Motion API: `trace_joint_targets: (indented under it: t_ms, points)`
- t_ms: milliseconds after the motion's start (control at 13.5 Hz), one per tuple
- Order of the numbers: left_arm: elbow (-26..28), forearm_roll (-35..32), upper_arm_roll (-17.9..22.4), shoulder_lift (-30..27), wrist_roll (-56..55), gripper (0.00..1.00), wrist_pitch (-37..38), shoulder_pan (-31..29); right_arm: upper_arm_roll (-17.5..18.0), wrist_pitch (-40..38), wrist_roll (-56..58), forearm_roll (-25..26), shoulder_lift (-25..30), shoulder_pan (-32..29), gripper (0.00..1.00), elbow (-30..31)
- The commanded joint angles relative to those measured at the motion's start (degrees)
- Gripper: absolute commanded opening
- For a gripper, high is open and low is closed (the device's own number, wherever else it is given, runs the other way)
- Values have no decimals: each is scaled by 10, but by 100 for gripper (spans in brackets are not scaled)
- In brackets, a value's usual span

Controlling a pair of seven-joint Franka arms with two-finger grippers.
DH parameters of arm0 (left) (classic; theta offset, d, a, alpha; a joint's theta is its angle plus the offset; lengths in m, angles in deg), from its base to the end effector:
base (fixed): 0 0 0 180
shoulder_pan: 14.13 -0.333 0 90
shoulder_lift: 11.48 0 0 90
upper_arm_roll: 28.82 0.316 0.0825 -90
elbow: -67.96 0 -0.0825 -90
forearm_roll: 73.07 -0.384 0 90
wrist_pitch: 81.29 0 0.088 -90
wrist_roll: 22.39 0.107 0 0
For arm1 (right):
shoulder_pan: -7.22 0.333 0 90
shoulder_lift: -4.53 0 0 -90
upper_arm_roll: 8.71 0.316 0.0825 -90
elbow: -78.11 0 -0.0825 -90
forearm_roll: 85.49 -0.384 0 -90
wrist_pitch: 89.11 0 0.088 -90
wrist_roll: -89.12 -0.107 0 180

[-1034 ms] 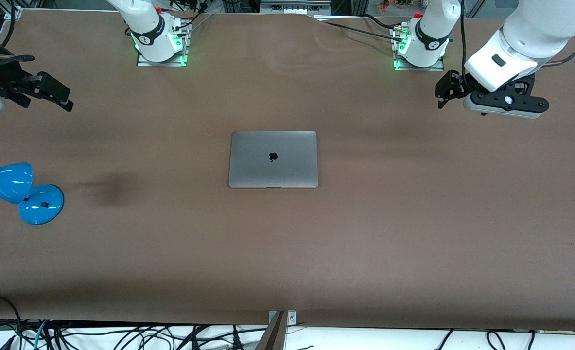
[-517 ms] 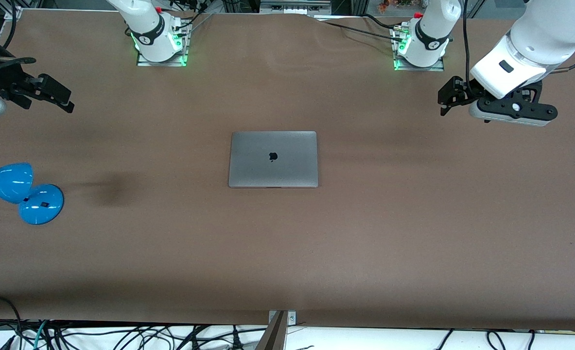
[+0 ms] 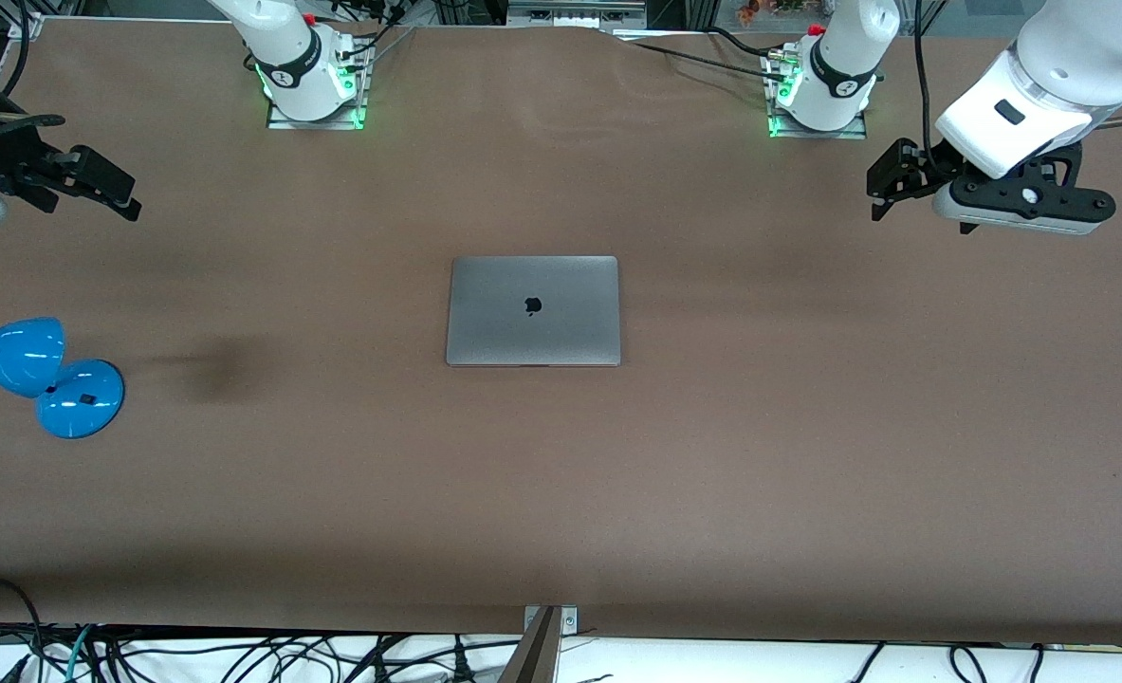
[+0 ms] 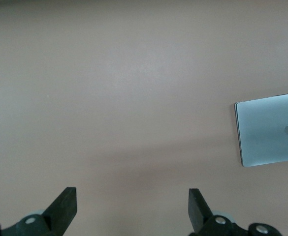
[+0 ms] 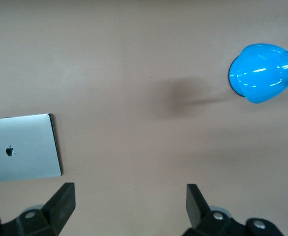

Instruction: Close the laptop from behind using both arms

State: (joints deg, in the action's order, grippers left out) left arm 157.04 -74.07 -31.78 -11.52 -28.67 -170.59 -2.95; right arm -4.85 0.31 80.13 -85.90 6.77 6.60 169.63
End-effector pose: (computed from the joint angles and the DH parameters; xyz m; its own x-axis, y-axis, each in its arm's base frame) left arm 0.5370 -0.1334 0.6314 0.9906 -0.1366 0.0064 -0.1364 -0.9905 -0.0169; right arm 0.5404 0.0321 0.6325 0.9950 -0.1002 0.0016 -0.1002 -0.9950 -0.0048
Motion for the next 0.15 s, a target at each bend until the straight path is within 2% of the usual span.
trace_joint_targets:
  t_ms: [0,74]
  points:
    - [-20,-12,7,9,9,100,15,9,-4,-1,-3,-6,11,-4,100,9]
    - [-20,-12,7,9,9,100,15,9,-7,-1,-2,-6,11,-4,100,9]
